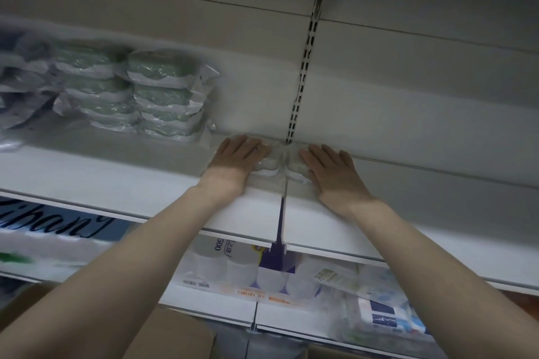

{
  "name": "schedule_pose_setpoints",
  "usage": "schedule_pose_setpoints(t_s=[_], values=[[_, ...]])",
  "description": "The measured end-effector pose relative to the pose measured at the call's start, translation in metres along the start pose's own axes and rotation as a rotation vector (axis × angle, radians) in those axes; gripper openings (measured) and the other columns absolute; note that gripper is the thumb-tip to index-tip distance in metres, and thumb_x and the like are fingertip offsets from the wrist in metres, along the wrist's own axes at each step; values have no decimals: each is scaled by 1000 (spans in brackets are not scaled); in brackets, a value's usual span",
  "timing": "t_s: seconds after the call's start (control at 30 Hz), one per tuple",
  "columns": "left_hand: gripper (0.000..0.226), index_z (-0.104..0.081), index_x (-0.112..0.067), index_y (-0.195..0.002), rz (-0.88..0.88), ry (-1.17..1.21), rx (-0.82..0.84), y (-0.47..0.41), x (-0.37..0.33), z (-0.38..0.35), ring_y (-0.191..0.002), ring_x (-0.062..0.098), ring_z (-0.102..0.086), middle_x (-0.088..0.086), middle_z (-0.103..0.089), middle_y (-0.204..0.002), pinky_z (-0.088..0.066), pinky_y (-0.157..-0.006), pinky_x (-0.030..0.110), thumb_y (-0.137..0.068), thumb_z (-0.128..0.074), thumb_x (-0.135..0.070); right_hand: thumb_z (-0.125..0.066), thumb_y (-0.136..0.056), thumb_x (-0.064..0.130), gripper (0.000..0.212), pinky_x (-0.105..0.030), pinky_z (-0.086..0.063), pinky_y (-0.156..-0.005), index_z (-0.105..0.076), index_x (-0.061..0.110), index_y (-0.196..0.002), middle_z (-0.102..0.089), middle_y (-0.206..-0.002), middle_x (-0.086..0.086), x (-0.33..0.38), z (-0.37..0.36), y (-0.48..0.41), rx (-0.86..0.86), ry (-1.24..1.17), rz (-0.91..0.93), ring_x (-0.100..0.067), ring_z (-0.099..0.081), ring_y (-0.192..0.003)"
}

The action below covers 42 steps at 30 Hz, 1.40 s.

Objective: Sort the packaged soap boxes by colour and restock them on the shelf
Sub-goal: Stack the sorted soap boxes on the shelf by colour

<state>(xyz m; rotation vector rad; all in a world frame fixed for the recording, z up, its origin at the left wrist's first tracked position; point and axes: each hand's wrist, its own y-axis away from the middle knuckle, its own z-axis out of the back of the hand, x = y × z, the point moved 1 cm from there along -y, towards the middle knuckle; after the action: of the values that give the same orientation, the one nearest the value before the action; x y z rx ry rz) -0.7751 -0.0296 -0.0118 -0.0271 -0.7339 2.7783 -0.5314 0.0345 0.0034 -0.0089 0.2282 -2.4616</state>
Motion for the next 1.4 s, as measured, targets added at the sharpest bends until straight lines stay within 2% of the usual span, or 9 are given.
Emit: schedule_pose_setpoints(t_s=[0.13, 0.23, 0.33, 0.43, 0.53, 0.8, 0.97, 1.17, 1.4], values=[[78, -51, -14, -136, 44, -29, 86, 0, -4, 6, -130, 39, -43, 10, -51, -139, -31, -107, 49, -62, -68, 6, -26, -105, 32, 50, -45, -3, -121, -17, 30, -154, -14, -163, 2, -2, 3, 4, -8, 27, -7, -24, -8, -150], [83, -49, -14, -139, 68, -23, 106, -1, -11, 16, -136, 38, -37, 12, -46, -145, -24, -112, 51, -62, -67, 8, -25, -105, 36, 50, -45, -4, -121, -20, 28, -154, -16, -163, 0, -1, 11, 11, -15, 66, -14, -25, -11, -150], [67, -53, -12, -135, 59, -24, 54, 6, -20, 29, -130, 38, -46, 13, -52, -138, -30, -110, 49, -71, -69, 2, -17, -96, 43, 60, -50, -19, -117, -36, 23, -150, -36, -154, -8, 5, 26, 25, -68, 61, -11, -32, -30, -143], [50, -59, -8, -126, 35, -19, 7, 19, -34, 44, -119, 40, -54, 16, -59, -128, -40, -105, 49, -77, -70, -9, -28, -92, 42, 58, -49, -36, -106, -46, 22, -143, -52, -138, -10, 12, 40, 51, -130, 122, 1, -35, -48, -127], [50, -53, -14, -131, 3, 10, -6, 40, -51, 58, -117, 37, -51, 13, -56, -131, -44, -99, 48, -82, -64, -13, -39, -94, 38, 50, -48, -43, -96, -50, 16, -137, -58, -127, -14, 19, 48, 87, -208, 166, 11, -36, -55, -115], [46, -57, -11, -128, -101, 114, -88, 105, -115, 68, -112, 35, -53, 12, -59, -124, -42, -99, 45, -83, -67, -14, -40, -96, 39, 49, -46, -41, -95, -53, 12, -135, -58, -127, -15, 33, 40, 206, -209, 196, -74, -36, -54, -114], [38, -59, -7, -125, -153, 212, -115, 144, -167, 53, -110, 33, -53, 12, -60, -120, -42, -98, 40, -88, -61, -13, -45, -98, 36, 47, -46, -40, -96, -51, 10, -136, -57, -127, -16, 35, 13, 277, -207, 170, -88, -36, -53, -115], [44, -58, -11, -127, -168, 313, 78, 205, -238, -16, -112, 32, -53, 11, -59, -124, -44, -95, 40, -84, -66, -16, -45, -99, 33, 45, -47, -40, -98, -50, 10, -138, -55, -129, -17, 22, -67, 354, -113, 61, -130, -36, -52, -117], [46, -59, -11, -127, -49, 410, 392, 285, -335, -130, -114, 32, -54, 13, -59, -125, -44, -100, 40, -82, -67, -13, -44, -96, 31, 49, -49, -41, -102, -47, 10, -140, -53, -132, -17, -20, -197, 433, 133, -107, -156, -36, -51, -120]])
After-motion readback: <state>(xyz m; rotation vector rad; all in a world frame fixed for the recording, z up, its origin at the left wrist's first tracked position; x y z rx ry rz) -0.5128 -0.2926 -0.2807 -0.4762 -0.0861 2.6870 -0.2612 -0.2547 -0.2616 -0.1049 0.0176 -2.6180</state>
